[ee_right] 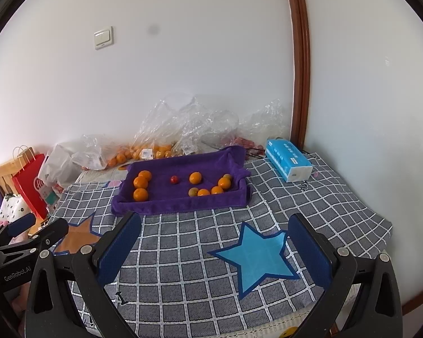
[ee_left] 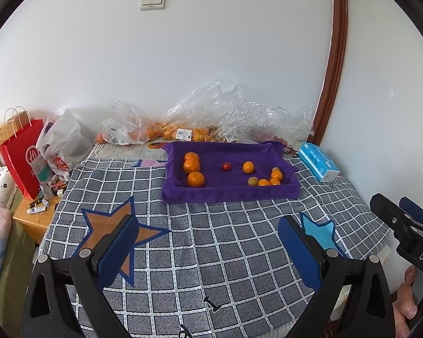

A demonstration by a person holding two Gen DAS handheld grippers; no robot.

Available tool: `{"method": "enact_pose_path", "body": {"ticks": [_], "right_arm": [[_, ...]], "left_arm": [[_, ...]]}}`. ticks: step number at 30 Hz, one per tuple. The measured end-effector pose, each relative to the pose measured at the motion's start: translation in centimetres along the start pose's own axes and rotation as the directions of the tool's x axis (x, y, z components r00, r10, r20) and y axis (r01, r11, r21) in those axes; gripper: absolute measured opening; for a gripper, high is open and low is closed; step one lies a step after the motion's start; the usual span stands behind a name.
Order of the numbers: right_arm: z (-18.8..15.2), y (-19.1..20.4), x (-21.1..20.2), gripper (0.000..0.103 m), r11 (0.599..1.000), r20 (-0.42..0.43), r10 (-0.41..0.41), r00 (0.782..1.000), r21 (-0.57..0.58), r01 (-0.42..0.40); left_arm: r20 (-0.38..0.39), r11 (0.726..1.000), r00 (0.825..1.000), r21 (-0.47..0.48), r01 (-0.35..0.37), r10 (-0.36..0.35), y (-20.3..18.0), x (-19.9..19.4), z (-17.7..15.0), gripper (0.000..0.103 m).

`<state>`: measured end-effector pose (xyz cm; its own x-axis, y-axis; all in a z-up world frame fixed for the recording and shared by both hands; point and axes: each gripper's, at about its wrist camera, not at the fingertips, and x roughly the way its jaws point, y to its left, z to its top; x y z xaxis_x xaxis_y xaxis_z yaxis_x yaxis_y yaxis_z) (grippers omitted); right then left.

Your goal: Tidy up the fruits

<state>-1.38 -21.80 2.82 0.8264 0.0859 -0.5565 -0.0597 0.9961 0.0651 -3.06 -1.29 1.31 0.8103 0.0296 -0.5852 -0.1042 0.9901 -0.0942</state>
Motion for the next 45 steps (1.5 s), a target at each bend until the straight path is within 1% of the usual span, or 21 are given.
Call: {"method": "enact_pose_path", "body": {"ticks": [45], "right_arm": [[-0.43, 0.41, -0.13, 0.103, 1.000, 0.000, 0.006, 1.000, 0.011, -0.006]], "left_arm": [[-0.001, 1.000, 1.000, 0.002, -0.007, 0.007, 0.10, -0.16, 0.11, 0.100]]}}
